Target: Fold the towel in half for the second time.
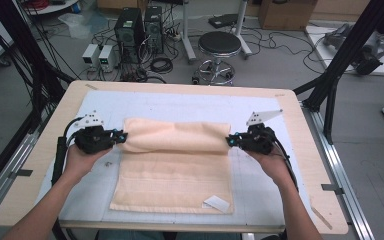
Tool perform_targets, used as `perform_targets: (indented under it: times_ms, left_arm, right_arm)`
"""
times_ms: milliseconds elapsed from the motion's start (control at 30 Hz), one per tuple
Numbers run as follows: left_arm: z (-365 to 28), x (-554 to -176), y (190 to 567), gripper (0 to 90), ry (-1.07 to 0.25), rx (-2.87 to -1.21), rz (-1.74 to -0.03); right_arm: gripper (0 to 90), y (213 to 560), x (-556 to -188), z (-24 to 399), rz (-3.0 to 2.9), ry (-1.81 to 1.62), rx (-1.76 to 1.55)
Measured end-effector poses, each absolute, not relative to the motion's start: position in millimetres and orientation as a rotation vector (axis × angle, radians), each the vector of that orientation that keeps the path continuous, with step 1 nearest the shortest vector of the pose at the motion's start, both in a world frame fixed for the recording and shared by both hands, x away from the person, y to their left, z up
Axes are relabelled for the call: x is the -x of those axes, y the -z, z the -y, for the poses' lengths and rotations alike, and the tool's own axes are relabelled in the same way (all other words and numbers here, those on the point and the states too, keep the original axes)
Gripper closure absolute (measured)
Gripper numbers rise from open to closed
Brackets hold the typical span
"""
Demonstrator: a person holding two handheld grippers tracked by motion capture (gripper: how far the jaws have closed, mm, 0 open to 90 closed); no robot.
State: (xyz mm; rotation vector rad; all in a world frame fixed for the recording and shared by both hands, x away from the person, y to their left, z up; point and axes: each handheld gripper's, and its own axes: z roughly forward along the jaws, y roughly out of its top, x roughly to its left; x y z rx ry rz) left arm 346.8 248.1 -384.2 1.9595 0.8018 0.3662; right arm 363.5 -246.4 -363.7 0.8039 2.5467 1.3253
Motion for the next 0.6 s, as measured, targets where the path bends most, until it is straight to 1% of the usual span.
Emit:
perform_targets:
  times_ms: [133,267,400,433,600]
  left_arm:
    - [-243,-328,402,80.0,-0.343,-2.066,-0.757]
    - [-249,-321,419,78.6,-0.304,-2.066,-0.787]
    - [-252,-319,424,74.9,-0.279,-2.065,-0.804]
    - [-253,-318,424,73.5,-0.282,-2.063,-0.809]
    - [-259,-318,422,67.1,-0.296,-2.081,-0.825]
  right_arm:
    - [84.1,381,-347,247,-2.6,-1.284,-0.813]
    - [84.0,398,-336,247,-2.629,-1.279,-0.83]
    - [82.9,412,-333,246,-2.658,-1.246,-0.86]
    - [81.8,414,-333,246,-2.663,-1.235,-0.875]
    - [69.2,418,-333,254,-2.649,-1.232,-0.934]
